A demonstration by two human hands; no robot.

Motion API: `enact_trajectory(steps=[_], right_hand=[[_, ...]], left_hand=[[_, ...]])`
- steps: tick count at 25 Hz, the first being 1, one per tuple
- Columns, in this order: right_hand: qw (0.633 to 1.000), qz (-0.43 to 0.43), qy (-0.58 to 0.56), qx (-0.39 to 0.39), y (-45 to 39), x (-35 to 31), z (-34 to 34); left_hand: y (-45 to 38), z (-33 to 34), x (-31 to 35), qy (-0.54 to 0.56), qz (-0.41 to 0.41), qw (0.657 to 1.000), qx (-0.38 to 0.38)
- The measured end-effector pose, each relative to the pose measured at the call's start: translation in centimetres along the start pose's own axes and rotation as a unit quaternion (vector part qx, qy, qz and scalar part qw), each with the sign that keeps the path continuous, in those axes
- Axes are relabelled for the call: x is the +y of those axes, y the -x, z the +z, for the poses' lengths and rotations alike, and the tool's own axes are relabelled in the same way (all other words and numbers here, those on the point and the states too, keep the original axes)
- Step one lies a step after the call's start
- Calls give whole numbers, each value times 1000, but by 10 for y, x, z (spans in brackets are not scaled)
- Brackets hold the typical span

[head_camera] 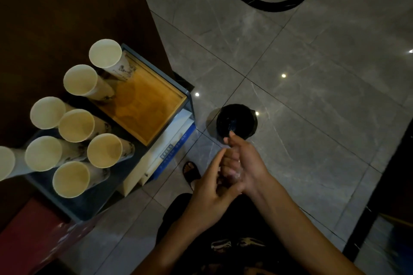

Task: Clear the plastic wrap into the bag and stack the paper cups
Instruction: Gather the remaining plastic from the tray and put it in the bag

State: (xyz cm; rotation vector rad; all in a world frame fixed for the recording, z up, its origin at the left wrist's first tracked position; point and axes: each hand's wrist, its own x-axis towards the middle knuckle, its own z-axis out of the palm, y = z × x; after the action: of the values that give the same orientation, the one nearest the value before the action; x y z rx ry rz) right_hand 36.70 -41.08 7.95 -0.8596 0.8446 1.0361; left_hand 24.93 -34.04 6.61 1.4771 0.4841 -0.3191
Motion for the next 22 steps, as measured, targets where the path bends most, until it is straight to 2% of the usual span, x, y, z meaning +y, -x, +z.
enact_trajectory(steps=[3, 8, 14, 18, 22], right_hand=[[996, 50, -62, -27, 3, -2, 4], [985, 37, -165, -24, 1, 5, 18], [995, -22, -92, 19, -1, 16, 48], [994, -42, -93, -30, -3, 25, 69], [990, -38, -92, -96, 0, 25, 73]], left_hand=[[2, -2, -5, 23, 14, 999, 23], [-2, -10, 0, 131, -20, 989, 66], [4, -27, 1, 209, -67, 973, 73], [7, -47, 8, 194, -41, 974, 105], [6, -70, 18, 151, 3, 985, 82]])
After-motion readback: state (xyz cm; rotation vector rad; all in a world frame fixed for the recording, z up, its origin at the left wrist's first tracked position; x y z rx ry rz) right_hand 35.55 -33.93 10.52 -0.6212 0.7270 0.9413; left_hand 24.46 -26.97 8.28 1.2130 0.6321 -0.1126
